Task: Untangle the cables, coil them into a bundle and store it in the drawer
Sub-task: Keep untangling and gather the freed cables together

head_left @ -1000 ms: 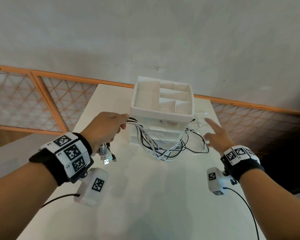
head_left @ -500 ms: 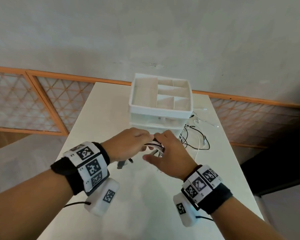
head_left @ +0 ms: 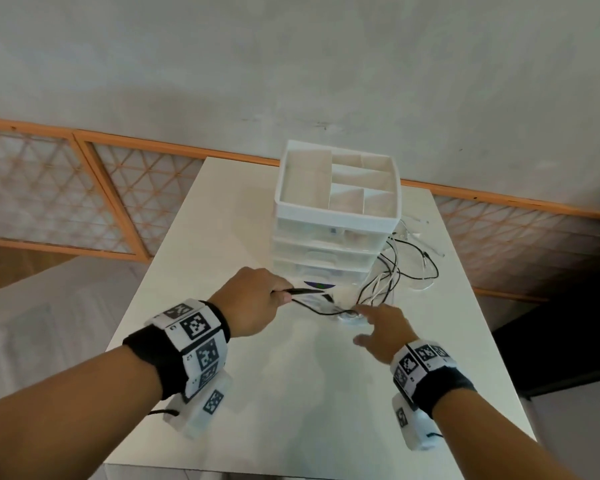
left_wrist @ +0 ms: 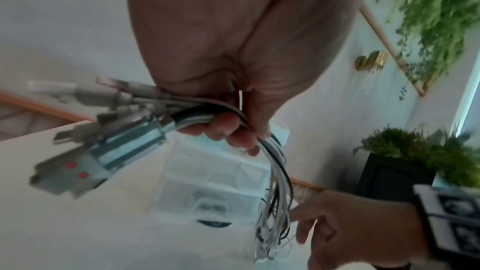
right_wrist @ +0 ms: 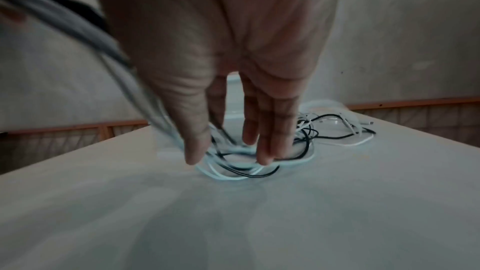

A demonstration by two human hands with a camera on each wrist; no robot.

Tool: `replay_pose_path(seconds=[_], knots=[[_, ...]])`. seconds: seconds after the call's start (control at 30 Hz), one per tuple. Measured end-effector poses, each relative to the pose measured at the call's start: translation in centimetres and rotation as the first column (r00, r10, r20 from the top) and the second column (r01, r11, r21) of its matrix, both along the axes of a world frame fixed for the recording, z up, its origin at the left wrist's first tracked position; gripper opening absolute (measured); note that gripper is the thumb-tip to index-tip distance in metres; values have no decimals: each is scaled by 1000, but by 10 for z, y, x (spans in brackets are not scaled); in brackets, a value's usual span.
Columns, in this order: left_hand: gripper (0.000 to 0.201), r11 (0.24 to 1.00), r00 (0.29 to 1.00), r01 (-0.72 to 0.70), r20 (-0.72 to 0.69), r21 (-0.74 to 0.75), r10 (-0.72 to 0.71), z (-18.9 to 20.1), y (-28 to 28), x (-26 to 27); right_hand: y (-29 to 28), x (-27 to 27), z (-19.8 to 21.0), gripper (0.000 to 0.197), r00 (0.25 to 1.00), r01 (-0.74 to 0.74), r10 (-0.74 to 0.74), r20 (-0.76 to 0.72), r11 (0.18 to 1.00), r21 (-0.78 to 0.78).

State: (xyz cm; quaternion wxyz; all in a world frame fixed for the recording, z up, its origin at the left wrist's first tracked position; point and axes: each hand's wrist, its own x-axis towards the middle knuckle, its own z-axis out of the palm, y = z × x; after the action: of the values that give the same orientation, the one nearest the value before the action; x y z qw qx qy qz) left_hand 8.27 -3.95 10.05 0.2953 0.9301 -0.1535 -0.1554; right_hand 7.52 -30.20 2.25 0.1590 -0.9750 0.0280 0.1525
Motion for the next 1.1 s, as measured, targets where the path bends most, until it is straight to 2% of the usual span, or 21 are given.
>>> replay_pose_path(seconds=[0.03, 0.07, 0.13, 0.2, 0.23, 0.3, 0.37, 0.43, 0.5, 0.53, 0.6, 0.67, 0.73, 0.8, 0.83, 0.87, 0.9, 0.93, 1.0, 1.03, 1.1], knots=[[28, 999, 1000, -3, -12, 36, 3, -3, 1, -2, 0, -4, 2, 63, 999, -21, 20, -49, 1000, -15], [27, 998, 1000, -3, -25, 64, 5, -5, 1, -4, 2, -6, 8, 70, 999, -47, 46, 9, 999, 14], [27, 997, 999, 27, -41, 78, -24, -4, -2, -7, 18, -10, 28, 85, 959, -194, 161, 233, 973, 125], [25, 995, 994, 100, -52, 12, -99, 3, -12, -10, 45, -12, 47, 91, 906, -351, 263, 332, 904, 242], [21, 990, 989, 131, -60, -60, -135, 7, -17, -12, 58, -13, 52, 88, 894, -398, 293, 338, 866, 303], [21, 976, 984, 152, -72, -156, -165, 14, -24, -15, 72, -14, 53, 67, 880, -424, 276, 386, 823, 378], [27, 985, 988, 142, -41, -95, -146, 15, -18, -15, 70, -14, 57, 43, 883, -368, 163, 439, 822, 434], [29, 993, 993, 116, 20, -2, -116, 8, -6, -14, 59, -13, 60, 32, 927, -236, 14, 375, 798, 555], [27, 992, 996, 93, 0, -83, -93, -1, 3, -17, 50, -12, 63, 28, 947, -166, -46, 318, 776, 608], [26, 986, 995, 91, -22, -136, -95, -4, 4, -19, 47, -12, 64, 27, 946, -180, -22, 323, 793, 581], [25, 979, 991, 115, -46, -170, -124, -7, 1, -22, 46, -16, 68, 28, 932, -271, 111, 344, 844, 463], [24, 978, 987, 150, -40, -148, -158, -7, -6, -21, 51, -19, 71, 36, 896, -386, 247, 369, 844, 372], [25, 979, 986, 166, -8, -120, -168, -4, -10, -17, 57, -20, 75, 43, 878, -433, 280, 388, 810, 395], [36, 976, 993, 101, -34, -194, -109, -1, -7, -11, 59, -18, 83, 39, 905, -396, 227, 360, 760, 515], [47, 953, 992, 24, -109, -302, -60, -1, -4, -8, 57, -17, 86, 34, 930, -346, 186, 317, 736, 582], [59, 893, 975, -76, -221, -443, -27, -1, -1, -7, 54, -18, 88, 29, 947, -306, 159, 280, 714, 629], [69, 803, 941, -189, -337, -565, -16, 0, 1, -6, 51, -19, 88, 26, 953, -287, 141, 268, 697, 657], [73, 695, 896, -306, -444, -650, -20, 1, 2, -6, 48, -20, 88, 25, 953, -287, 129, 275, 683, 672], [61, 502, 815, -466, -574, -729, -78, 5, 0, -6, 48, -23, 88, 27, 946, -303, 120, 302, 662, 685], [59, 462, 790, -497, -603, -734, -108, 7, -2, -5, 49, -23, 87, 29, 942, -314, 126, 311, 659, 683], [75, 464, 763, -500, -625, -731, -162, 11, -6, -5, 53, -23, 85, 35, 936, -335, 150, 319, 667, 665]])
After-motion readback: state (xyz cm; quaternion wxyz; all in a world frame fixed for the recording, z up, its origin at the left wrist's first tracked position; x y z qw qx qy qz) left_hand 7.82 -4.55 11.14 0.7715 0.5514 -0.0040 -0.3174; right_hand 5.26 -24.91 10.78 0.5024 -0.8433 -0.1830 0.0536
